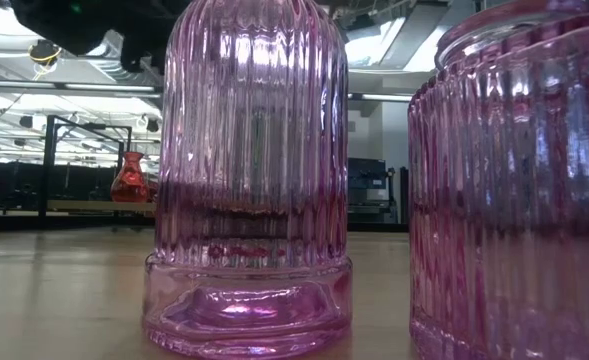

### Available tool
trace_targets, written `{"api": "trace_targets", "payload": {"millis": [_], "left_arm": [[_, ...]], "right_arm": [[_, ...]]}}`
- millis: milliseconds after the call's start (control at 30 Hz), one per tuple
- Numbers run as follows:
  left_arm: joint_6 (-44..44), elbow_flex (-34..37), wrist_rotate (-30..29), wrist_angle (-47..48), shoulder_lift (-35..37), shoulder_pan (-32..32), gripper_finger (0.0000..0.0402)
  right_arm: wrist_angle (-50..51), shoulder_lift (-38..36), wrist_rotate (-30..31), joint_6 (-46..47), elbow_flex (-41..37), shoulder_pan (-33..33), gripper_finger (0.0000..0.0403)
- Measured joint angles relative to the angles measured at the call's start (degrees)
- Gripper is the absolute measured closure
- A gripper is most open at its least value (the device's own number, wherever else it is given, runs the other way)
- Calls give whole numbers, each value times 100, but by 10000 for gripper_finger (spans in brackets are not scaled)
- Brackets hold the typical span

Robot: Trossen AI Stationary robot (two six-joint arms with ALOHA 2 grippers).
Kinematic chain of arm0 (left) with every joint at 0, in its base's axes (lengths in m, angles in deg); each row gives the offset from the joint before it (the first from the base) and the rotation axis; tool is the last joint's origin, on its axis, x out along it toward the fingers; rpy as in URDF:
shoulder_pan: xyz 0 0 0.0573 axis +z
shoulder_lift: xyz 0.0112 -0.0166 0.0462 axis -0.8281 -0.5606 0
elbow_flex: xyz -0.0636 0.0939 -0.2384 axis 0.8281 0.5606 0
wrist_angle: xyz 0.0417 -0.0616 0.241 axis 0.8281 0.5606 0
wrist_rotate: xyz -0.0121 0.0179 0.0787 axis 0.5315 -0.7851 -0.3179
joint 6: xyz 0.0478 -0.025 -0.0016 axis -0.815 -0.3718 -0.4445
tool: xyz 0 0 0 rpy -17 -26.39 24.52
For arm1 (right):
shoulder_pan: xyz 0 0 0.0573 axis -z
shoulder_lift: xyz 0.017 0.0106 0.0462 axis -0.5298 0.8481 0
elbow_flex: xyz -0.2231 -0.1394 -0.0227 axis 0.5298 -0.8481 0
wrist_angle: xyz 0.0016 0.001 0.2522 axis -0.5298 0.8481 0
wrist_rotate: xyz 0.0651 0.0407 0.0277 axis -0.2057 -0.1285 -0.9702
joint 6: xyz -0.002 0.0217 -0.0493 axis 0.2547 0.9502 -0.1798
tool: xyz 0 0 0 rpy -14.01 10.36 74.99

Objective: Sort vases onto shelf
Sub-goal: Put the bottom transparent vase on the shelf aligned with the other transparent vase

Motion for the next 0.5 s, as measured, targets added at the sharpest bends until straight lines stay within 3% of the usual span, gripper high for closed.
{"api": "trace_targets", "payload": {"millis": [67,200,400,500], "left_arm": [[723,0,28,691,10,-59,382],[2253,7,-86,1765,7,73,397],[4281,7,1364,3663,8,400,401],[5499,7,1531,4844,8,444,401]], "right_arm": [[-242,0,-2,28,0,0,290],[-418,0,-132,163,0,-2,290],[-374,0,-157,349,0,-4,290],[-373,0,-157,377,0,-4,290]]}}
